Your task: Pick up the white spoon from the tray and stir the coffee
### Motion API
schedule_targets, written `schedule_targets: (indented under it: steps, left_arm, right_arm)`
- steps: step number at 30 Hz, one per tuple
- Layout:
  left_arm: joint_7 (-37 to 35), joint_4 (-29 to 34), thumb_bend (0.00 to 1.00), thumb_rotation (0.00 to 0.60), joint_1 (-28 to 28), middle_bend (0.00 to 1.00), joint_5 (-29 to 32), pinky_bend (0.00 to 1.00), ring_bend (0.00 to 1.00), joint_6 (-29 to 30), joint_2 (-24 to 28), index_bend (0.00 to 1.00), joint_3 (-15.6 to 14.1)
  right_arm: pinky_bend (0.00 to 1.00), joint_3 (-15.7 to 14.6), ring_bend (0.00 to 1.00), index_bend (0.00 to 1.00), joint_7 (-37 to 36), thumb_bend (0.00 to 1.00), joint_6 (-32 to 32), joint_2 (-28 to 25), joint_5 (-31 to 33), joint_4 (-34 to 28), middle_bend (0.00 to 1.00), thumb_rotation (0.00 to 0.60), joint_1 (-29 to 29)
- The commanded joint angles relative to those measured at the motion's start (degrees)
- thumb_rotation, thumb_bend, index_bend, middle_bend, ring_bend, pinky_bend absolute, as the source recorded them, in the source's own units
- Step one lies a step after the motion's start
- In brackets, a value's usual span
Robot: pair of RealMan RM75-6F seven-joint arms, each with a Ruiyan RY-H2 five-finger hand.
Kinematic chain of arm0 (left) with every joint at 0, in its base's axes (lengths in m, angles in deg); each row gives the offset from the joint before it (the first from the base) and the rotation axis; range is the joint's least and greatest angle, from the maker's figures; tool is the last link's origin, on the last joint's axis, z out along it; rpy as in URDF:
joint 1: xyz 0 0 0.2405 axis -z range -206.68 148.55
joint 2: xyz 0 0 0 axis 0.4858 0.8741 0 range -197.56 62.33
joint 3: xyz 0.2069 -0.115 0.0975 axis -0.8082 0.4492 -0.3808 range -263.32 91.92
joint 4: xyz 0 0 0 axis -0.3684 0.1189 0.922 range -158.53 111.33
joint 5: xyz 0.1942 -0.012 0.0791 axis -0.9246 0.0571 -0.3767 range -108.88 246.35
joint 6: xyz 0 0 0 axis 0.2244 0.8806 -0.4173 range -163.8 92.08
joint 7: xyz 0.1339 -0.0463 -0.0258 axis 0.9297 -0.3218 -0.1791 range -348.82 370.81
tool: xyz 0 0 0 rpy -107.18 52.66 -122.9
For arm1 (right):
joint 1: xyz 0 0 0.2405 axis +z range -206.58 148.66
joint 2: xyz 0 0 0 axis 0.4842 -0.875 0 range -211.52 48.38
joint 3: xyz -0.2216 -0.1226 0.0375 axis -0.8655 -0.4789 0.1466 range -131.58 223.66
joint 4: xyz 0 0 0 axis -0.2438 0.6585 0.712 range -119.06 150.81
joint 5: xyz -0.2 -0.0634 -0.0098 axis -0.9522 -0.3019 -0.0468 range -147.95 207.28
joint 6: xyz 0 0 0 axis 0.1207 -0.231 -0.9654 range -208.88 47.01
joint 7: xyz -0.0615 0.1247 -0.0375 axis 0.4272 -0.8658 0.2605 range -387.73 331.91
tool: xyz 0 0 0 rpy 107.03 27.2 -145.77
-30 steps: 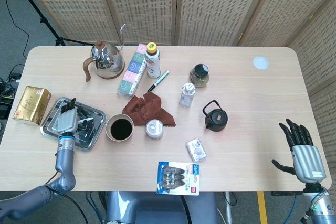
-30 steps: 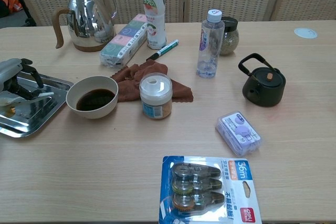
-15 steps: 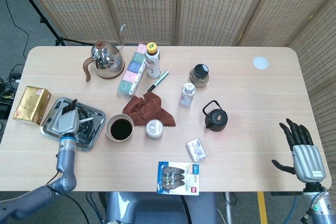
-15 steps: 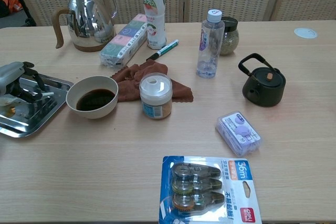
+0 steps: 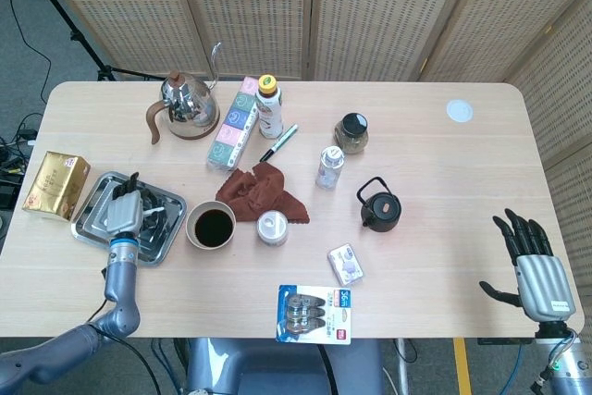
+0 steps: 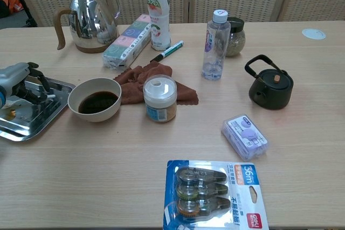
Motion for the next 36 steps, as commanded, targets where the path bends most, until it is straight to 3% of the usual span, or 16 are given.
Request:
schedule_targets:
  steps: [1, 12, 24, 36]
  left_arm:
    - [0.1, -0.4, 0.41, 0.6, 0.1, 0.0, 0.0, 0.0, 0.0, -0.2, -0.3, 0.5, -0.1]
    - [-1.0, -3.3, 0.42, 0.6, 0.2, 0.0, -0.6, 0.0, 0.0, -1.4, -1.9, 0.5, -0.2]
    - [-2.8, -4.3, 0.44, 0.6, -0.4, 0.0, -2.7, 0.0, 0.0, -0.4, -2.2, 0.64, -0.3]
    - [-5.3, 2.9, 0.44, 0.6, -2.1, 0.0, -5.2, 0.0, 0.0, 1.9, 1.9, 0.65, 0.1]
  right_arm:
    - [0.0, 0.0, 0.0, 0.0, 0.0, 0.0, 0.0, 0.0, 0.0, 0.0, 0.0, 0.6, 0.0]
    - [0.0, 0.0, 0.0, 0.0, -0.3, 0.0, 0.1, -0.2, 0.0, 0.0, 0.0, 0.6, 0.0]
    - [0.0, -0.1, 0.0, 0.0, -0.5, 0.0, 0.1, -0.1, -0.1, 0.1, 0.0, 0.6, 0.0]
    - [0.0, -0.2, 0.0, 0.0, -0.7, 0.0, 0.2, -0.3, -0.1, -0.1, 0.0, 0.6, 0.0]
